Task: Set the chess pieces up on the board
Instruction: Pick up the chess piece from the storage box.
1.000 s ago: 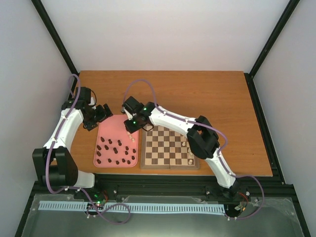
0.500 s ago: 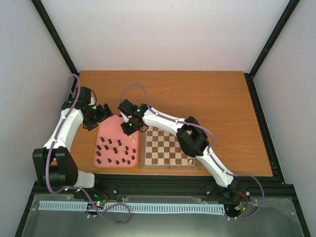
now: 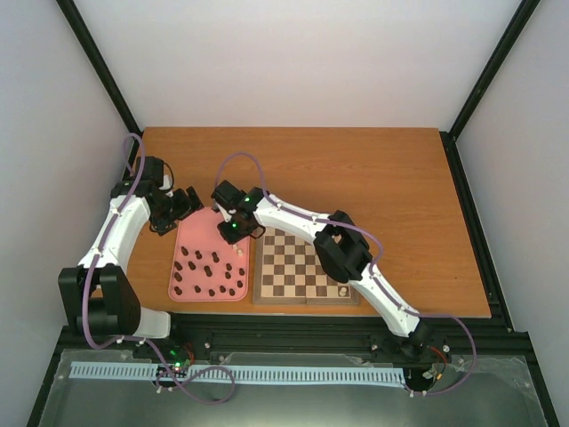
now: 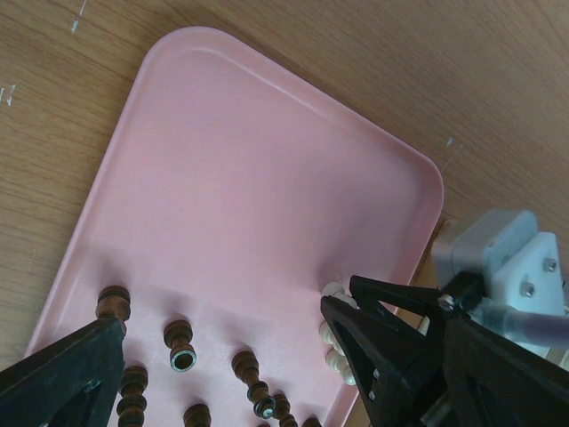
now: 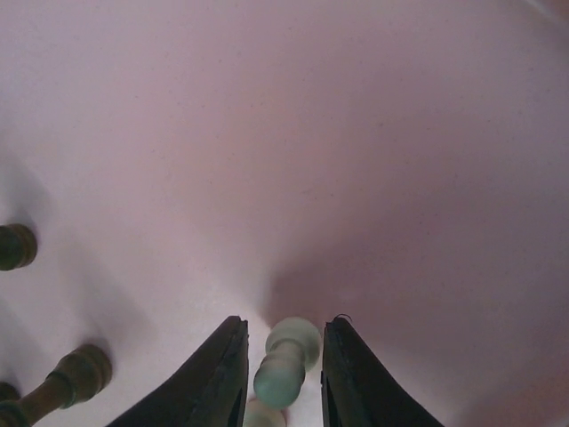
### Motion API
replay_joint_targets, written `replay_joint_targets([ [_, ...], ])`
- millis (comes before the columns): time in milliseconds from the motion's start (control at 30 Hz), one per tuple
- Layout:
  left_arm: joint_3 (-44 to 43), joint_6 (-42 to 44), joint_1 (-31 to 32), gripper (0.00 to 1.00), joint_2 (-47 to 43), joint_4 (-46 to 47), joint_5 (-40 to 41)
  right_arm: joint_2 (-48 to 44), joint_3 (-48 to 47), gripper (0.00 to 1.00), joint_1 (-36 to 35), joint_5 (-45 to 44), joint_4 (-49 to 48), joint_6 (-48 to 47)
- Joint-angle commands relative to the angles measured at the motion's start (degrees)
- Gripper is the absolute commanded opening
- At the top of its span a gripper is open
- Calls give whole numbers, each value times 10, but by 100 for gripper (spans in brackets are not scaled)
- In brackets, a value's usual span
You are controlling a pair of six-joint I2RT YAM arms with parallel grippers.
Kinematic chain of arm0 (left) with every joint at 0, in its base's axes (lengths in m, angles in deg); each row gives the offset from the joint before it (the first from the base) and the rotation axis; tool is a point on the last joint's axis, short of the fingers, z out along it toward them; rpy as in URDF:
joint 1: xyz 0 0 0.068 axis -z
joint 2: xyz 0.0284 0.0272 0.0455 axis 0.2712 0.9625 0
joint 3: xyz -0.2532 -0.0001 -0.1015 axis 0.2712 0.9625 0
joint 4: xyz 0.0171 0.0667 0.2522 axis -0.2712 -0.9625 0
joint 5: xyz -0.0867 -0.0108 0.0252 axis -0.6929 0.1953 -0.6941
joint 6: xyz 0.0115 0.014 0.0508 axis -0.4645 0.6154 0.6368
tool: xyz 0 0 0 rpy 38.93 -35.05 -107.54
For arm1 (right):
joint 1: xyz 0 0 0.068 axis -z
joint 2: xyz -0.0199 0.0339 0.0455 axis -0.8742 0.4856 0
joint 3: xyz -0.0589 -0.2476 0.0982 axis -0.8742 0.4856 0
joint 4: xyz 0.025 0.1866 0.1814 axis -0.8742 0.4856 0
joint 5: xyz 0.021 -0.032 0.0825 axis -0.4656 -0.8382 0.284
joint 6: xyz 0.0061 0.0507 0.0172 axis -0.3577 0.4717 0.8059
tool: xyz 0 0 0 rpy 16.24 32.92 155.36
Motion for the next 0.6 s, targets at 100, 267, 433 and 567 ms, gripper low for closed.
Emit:
replay_joint_targets([
  [100, -10, 7, 1, 100, -18, -6, -3, 16, -31, 17, -3, -9, 14, -5],
  [267, -8, 7, 1, 100, -22, -6, -3, 3, -27, 6, -3, -16, 7, -7],
  [433, -8, 7, 1, 100, -27, -6, -2, -31, -22, 5, -3, -34, -13, -12],
  [567, -11, 6, 1, 100, -29, -7, -1, -79, -19, 5, 5, -60, -16, -1],
])
